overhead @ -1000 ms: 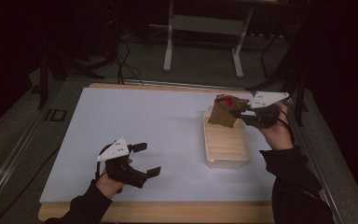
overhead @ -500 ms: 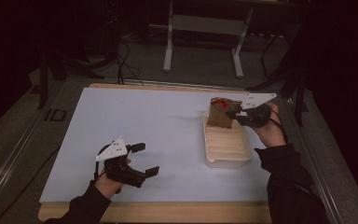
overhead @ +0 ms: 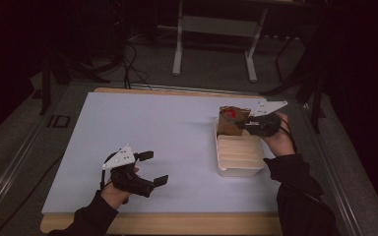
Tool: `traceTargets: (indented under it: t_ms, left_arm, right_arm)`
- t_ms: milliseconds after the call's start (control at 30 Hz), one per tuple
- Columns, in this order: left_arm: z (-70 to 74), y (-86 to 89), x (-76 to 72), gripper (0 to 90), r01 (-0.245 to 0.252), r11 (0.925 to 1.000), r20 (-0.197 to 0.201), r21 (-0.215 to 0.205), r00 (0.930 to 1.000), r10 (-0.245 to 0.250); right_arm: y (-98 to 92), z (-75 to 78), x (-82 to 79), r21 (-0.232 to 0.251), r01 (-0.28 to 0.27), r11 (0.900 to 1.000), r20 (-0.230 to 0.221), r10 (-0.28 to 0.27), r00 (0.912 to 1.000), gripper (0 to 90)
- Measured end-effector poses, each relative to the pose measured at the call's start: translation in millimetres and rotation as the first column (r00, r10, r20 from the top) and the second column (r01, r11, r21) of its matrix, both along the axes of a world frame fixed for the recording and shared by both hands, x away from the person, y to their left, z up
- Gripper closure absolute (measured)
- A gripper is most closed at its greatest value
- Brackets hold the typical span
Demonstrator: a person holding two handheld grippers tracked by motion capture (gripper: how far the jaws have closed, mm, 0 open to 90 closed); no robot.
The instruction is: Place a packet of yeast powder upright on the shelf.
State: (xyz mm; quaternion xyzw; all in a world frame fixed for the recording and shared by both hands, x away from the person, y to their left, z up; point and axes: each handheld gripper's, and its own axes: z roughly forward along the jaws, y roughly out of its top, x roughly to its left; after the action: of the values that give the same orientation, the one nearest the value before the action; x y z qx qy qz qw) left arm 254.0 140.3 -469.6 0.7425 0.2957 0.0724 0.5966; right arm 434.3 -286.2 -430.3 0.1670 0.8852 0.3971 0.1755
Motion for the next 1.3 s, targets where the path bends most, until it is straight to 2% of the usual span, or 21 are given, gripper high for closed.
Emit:
traceTargets:
  t_ms: [233, 433, 533, 600, 633, 700, 800, 900, 1167, 1267, 1300]
  left_arm:
    - [-1.7, -0.9, 0.4, 0.3, 0.003, 1.0000, -0.005, 0.003, 1.0000, -0.003]
    - [-3.6, -2.2, 0.5, 0.3, 0.007, 1.0000, -0.012, 0.002, 0.9999, -0.007]
    - [-3.5, -2.6, 0.4, 0.3, 0.009, 1.0000, -0.012, 0.001, 0.9999, -0.009]
    - [-3.4, -2.8, 0.5, 0.3, 0.012, 0.9999, -0.013, 0.001, 0.9998, -0.012]
    - [-3.4, -2.8, 0.5, 0.3, 0.012, 0.9999, -0.013, 0.001, 0.9998, -0.012]
    - [-2.7, -3.3, -0.1, 0.3, 0.016, 0.9999, -0.012, 0.000, 0.9998, -0.016]
    - [-1.8, -4.3, -1.1, 0.3, 0.020, 0.9998, -0.005, 0.001, 0.9998, -0.020]
    - [-2.5, -5.3, -1.1, 0.3, 0.022, 0.9997, -0.005, 0.006, 0.9998, -0.022]
    - [-4.0, -6.0, -0.6, 0.3, 0.017, 0.9998, -0.002, 0.011, 0.9999, -0.017]
    - [-4.6, -6.0, -0.7, 0.3, 0.012, 0.9999, -0.001, 0.012, 0.9999, -0.012]
    - [-4.8, -6.1, -0.8, 0.3, 0.010, 0.9998, 0.001, 0.014, 1.0000, -0.010]
  right_arm:
    - [0.9, -16.4, 5.5, -0.005, 0.008, 1.000, -0.043, -0.008, 0.9990, 73.4]
    - [4.2, -17.1, 4.2, -0.020, 0.018, 1.000, -0.036, -0.019, 0.9992, 72.0]
    - [7.2, -14.8, 2.5, -0.016, 0.053, 0.998, -0.064, -0.054, 0.9965, 66.0]
    - [8.3, -12.1, 0.5, 0.000, 0.077, 0.997, -0.062, -0.077, 0.9951, 59.1]
    - [8.3, -12.1, 0.5, 0.000, 0.077, 0.997, -0.062, -0.077, 0.9951, 59.1]
    - [7.0, -7.0, -0.3, 0.049, 0.126, 0.991, -0.081, -0.122, 0.9892, 50.3]
    - [4.9, -0.6, -2.1, 0.065, 0.155, 0.986, -0.056, -0.152, 0.9868, 44.1]
    - [1.8, 9.5, -4.9, 0.106, 0.166, 0.980, -0.040, -0.163, 0.9858, 41.7]
    - [-1.6, 38.2, -16.3, 0.165, 0.185, 0.969, 0.006, -0.189, 0.9820, 28.0]
    - [-0.2, 47.4, -23.2, 0.205, 0.184, 0.961, 0.004, -0.189, 0.9819, 22.2]
    - [0.7, 49.9, -25.3, 0.218, 0.184, 0.958, -0.009, -0.187, 0.9823, 20.3]
